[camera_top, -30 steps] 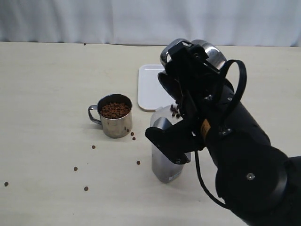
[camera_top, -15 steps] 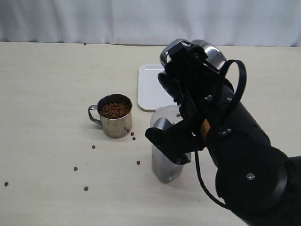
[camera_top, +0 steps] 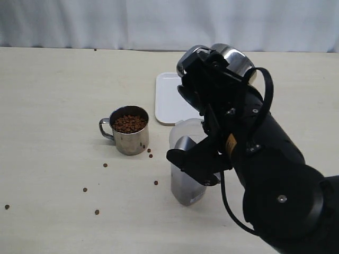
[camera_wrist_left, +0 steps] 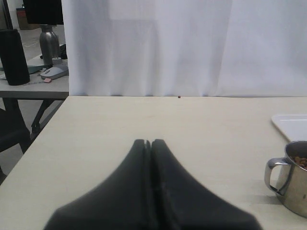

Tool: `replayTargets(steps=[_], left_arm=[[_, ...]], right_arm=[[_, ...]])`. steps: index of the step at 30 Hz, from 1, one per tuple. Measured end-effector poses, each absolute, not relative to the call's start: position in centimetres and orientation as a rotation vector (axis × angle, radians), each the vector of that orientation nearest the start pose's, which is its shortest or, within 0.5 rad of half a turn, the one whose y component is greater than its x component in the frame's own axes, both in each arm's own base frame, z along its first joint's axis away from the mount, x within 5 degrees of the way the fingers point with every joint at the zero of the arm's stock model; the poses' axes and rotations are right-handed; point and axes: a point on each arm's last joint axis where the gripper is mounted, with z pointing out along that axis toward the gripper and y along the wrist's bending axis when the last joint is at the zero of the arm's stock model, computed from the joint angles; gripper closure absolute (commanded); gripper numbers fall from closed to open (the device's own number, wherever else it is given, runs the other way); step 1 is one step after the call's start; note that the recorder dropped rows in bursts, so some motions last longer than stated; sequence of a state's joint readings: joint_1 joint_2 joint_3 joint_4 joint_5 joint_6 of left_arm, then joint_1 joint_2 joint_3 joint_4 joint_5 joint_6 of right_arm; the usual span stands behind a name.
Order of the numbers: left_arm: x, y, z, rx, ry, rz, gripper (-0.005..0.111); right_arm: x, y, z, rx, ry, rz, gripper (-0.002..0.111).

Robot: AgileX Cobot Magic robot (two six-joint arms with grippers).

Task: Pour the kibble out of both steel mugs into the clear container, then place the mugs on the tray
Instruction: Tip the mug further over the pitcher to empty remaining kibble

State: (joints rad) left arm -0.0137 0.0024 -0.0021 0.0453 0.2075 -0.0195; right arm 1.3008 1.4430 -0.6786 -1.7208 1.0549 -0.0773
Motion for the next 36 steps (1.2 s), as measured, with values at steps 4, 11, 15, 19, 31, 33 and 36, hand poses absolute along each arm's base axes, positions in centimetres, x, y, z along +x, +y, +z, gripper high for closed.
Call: replayTargets(steps=[4,11,15,19,31,33,36], left_arm=[[5.6,0.0,19.5,0.026,1.691,0.016,0.107],[5.6,0.0,19.5,0.026,1.691,0.016,0.107],[5.6,0.0,19.5,0.026,1.691,0.016,0.107],[5.6,0.0,19.5,0.026,1.691,0.016,0.107],[5.6,0.0,19.5,0.026,1.691,0.016,0.107],[5.6,0.0,19.5,0.026,1.691,0.016,0.107],[5.6,0.0,19.5,0.026,1.691,0.016,0.107]], right_arm=[[14.3,22.4,24.9,-1.958,0.596,-1.438,0.103],[14.3,22.4,24.9,-1.958,0.596,-1.438,0.103],[14.3,22.4,24.9,-1.958,0.594,-1.437,0.103],[13.3,23.0,25.0,-1.956,0.553,-1.418,0.103],[13.2,22.5,25.5,-1.905,0.586,-1.504,0.103],[13.3,22.5,25.4,-1.898,0.594,-1.53,0.103],[13.4,22.7,24.9,-1.91,0.589,-1.557,0.103]])
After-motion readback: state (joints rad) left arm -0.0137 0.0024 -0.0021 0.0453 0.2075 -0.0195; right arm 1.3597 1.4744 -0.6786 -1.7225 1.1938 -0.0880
